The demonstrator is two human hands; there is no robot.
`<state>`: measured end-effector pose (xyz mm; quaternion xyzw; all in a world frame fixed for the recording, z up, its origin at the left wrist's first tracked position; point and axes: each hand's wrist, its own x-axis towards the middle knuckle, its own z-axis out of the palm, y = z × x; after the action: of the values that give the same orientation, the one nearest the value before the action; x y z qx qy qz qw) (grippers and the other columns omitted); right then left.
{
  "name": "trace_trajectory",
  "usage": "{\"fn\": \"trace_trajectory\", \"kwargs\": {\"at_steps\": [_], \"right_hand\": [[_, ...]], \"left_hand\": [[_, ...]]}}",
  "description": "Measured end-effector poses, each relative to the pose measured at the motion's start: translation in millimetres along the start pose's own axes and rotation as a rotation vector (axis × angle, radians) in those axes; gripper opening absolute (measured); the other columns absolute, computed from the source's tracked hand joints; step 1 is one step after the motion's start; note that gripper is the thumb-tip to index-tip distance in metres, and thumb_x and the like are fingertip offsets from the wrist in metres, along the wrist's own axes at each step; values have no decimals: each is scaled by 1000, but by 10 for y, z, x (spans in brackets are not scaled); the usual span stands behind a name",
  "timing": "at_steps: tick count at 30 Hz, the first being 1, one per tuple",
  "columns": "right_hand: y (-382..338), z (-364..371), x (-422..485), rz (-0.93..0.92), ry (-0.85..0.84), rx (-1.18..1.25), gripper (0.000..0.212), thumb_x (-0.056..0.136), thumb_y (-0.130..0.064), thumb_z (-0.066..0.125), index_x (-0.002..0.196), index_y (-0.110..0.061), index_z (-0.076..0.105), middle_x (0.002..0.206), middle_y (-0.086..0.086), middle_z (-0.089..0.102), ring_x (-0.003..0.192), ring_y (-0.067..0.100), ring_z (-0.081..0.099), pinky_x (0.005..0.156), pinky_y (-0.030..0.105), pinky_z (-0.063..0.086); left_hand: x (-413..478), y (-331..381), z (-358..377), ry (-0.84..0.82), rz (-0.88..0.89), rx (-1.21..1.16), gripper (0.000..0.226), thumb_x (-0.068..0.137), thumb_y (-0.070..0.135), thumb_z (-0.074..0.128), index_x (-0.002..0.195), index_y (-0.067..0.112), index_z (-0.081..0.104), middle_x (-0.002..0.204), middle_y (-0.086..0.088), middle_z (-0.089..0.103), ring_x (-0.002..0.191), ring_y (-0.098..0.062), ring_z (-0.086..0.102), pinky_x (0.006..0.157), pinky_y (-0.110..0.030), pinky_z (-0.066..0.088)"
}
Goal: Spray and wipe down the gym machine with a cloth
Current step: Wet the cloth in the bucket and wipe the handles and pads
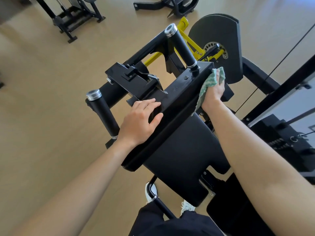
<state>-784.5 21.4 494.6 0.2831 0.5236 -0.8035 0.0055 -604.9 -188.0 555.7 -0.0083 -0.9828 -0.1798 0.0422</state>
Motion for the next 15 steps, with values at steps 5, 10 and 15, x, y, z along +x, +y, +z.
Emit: {"fn": "trace_trajectory", "kwargs": {"at_steps": [5, 10, 15], "right_hand": [[117, 18, -242, 43, -13, 58, 53, 98, -56, 57, 144, -34, 41, 128, -2, 60, 109, 18, 63, 93, 41, 52], [531, 45, -870, 115, -54, 67, 80, 97, -56, 59, 160, -47, 10, 148, -7, 46, 119, 17, 52, 114, 50, 41], [951, 12, -1723, 219, -157, -34, 84, 95, -60, 58, 154, -58, -2, 149, -11, 45, 127, 17, 53, 113, 50, 43]], "left_hand": [[-2, 6, -2, 7, 16, 10, 44, 103, 47, 48, 141, 26, 59, 148, 5, 56, 140, -18, 45, 107, -40, 47], [-6, 0, 2, 10, 21, 9, 42, 104, 45, 50, 141, 26, 59, 148, 6, 55, 140, -16, 43, 105, -38, 47], [2, -19, -2, 7, 13, -23, 43, 103, 46, 52, 140, 27, 60, 148, 8, 55, 139, -14, 42, 105, -35, 45]]}}
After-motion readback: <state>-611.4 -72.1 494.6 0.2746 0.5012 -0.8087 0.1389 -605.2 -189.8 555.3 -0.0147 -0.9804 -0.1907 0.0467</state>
